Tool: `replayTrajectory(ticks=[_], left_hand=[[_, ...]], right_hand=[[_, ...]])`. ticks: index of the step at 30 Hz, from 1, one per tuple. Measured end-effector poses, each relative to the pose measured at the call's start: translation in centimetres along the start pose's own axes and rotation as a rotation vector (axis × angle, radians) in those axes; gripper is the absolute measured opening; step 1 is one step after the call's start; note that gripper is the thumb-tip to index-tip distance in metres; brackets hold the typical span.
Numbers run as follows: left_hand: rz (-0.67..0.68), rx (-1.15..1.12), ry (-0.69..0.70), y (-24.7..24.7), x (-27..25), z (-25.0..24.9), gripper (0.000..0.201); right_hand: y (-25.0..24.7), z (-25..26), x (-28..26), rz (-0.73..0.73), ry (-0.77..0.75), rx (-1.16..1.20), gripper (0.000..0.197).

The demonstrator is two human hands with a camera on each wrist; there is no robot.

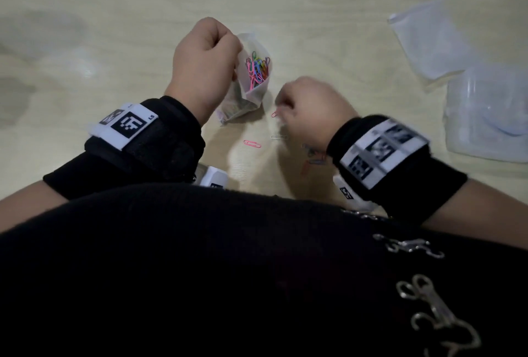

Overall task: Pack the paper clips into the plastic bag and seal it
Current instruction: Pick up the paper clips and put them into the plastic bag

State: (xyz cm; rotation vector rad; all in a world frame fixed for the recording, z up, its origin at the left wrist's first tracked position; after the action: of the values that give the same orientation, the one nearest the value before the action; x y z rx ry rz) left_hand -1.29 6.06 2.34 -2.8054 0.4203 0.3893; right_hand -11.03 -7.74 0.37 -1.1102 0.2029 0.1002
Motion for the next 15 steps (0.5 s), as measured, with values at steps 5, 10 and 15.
replayTrajectory(ticks=[5,10,15], left_hand=[[-0.018,-0.028,0.004,-0.5,0.4,-0.3,0.010],[-0.003,-0.033,-0.010,-0.4,0.3,-0.1,0.008],[0.005,-0.036,-0.018,-0.2,0.4,0.0,0.007]], right_hand=[[6.9,2.1,-1.5,0.473,-0.466,-0.366,0.062],[7.2,0.0,-1.7,0.540,-0.272,-0.541,0.089],[5.5,-2.6,-2.5,0.344,-0.154,-0.555,0.099]])
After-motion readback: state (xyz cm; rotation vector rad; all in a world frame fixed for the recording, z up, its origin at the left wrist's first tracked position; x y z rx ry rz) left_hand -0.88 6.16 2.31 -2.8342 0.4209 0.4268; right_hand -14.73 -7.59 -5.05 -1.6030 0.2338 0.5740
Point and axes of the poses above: each hand's wrist, its own x-axis towards the middle knuckle, its own y-axis out of the palm, z = x × y, the point moved 1 cm from there along x, towards the middle knuckle, and after that the axes turned 8 degrees about -y, right-handed, at the moved point
